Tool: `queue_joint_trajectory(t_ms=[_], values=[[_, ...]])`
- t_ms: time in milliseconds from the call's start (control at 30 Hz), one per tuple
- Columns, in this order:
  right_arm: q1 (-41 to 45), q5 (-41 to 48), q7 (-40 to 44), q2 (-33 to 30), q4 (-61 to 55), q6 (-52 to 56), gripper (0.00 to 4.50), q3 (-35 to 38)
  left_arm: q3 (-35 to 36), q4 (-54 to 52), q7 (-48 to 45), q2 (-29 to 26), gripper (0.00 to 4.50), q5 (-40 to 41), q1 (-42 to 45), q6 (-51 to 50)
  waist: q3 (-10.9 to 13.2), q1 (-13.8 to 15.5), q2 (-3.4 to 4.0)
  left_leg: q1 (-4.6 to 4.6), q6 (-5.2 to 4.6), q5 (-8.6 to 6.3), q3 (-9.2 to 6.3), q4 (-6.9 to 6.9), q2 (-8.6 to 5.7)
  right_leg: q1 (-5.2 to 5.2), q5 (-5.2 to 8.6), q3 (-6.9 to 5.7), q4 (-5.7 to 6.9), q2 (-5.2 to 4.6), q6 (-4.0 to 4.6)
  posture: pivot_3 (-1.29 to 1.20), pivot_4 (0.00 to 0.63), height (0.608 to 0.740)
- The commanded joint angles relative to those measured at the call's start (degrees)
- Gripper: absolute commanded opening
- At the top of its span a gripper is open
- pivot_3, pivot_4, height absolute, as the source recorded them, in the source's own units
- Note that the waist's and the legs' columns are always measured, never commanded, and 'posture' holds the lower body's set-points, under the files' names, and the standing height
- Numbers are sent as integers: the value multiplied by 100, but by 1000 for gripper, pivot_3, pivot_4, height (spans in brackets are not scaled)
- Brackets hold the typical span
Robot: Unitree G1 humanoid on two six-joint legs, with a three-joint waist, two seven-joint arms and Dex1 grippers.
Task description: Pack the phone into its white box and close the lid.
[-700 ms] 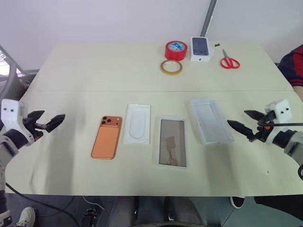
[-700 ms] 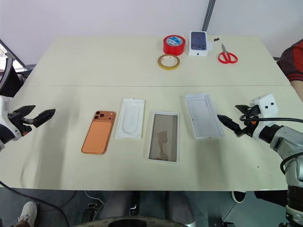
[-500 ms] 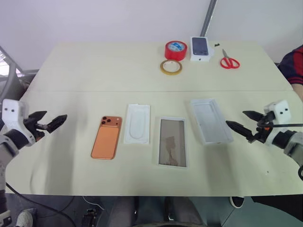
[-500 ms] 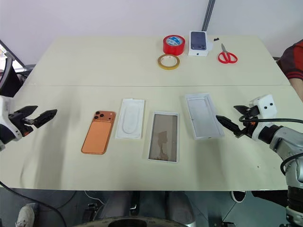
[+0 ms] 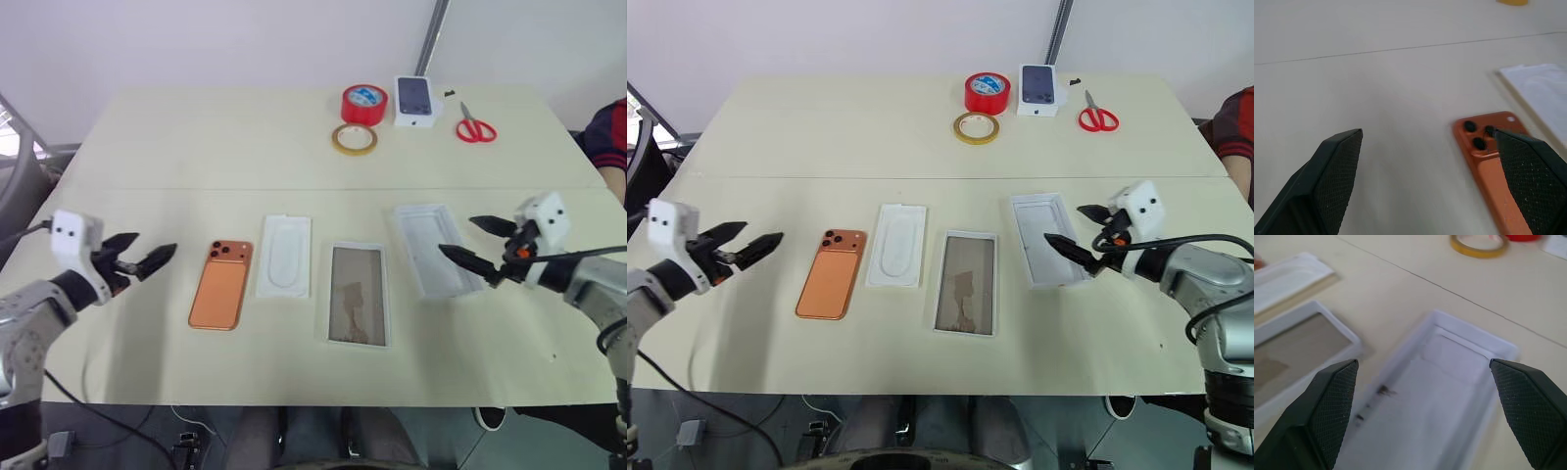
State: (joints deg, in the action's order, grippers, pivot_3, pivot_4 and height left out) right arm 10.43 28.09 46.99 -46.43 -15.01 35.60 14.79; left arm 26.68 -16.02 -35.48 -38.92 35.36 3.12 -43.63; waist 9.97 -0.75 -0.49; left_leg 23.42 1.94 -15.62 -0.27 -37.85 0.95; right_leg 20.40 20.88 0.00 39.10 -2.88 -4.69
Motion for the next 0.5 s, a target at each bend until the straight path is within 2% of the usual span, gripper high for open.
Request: queue_joint_trajectory(t_ms=[33,133,267,500], values=[[287,-5,104,35,-434,-54,4493,-457,-241,-858,284,175,4472,419,-19,-434,0,-1,0,0,0,0,0,0,0,0,0,0,0,0,0,0,150,740],[430,-52,218,67,-528,-134,4493,-816,-541,-1412,611,388,4472,662,-131,-883,0,8,0,2,0,0,0,-1,0,0,0,0,0,0,0,0,150,740],[583,-202,173,181,-796,-168,4493,-1344,-817,-1654,1228,736,4472,952,15,-1530,0,6,0,0,0,0,-2,-3,0,-1,0,0,1,3,0,0,150,740],[504,-219,153,270,-996,-135,4493,-1520,-1045,-1525,2376,1565,4472,1193,693,-2400,-1,23,-5,3,0,0,-5,-14,-2,-5,0,-1,2,5,-1,0,150,740]])
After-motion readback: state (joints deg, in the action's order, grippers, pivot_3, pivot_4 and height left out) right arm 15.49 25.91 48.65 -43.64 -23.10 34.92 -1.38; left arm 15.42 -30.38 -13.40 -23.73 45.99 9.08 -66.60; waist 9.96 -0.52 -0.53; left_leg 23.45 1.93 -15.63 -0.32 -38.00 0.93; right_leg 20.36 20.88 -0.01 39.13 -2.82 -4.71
